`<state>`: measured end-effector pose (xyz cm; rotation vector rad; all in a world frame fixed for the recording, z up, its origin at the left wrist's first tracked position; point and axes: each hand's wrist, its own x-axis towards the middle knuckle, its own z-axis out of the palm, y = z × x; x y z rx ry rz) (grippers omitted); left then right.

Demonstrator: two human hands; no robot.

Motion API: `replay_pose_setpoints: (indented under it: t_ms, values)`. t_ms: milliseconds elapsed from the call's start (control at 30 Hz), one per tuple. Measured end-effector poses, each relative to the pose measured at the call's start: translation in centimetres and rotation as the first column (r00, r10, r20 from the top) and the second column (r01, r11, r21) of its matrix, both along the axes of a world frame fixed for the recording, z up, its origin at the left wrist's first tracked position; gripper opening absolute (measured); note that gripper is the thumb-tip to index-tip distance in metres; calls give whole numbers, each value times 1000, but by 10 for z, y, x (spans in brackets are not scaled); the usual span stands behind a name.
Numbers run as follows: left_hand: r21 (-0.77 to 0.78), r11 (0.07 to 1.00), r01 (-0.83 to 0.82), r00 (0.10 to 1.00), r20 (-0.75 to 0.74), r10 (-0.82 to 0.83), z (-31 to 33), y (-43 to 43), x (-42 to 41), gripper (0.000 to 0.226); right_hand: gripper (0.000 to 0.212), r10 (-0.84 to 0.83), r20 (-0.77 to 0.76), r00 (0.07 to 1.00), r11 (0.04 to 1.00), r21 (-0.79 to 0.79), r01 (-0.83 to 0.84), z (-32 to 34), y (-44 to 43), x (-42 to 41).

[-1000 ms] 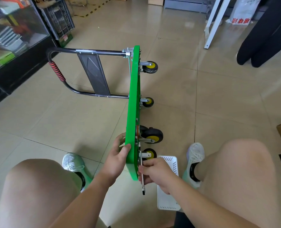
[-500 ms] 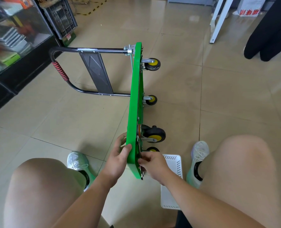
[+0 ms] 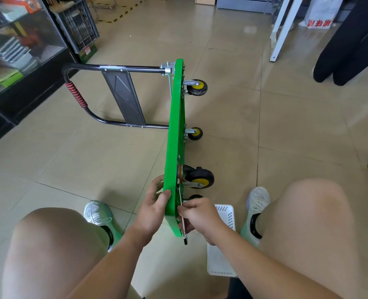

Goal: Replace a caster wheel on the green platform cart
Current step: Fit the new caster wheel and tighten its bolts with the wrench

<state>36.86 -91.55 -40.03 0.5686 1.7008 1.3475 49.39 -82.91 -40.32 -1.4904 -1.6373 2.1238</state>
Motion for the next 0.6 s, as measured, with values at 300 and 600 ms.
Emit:
replay_pose_setpoints:
  t_ms: [300,600]
  values:
    - [-20,1000,19,1000,-18,-20,1,-2,-3,42,10,-145,-120,982,922,-378,90,58,22,-20]
    - [-24,999,28,1000,-12,-29,4,-2,-2,40,17,13,-18,1000,954,-300,-18,49,14,4]
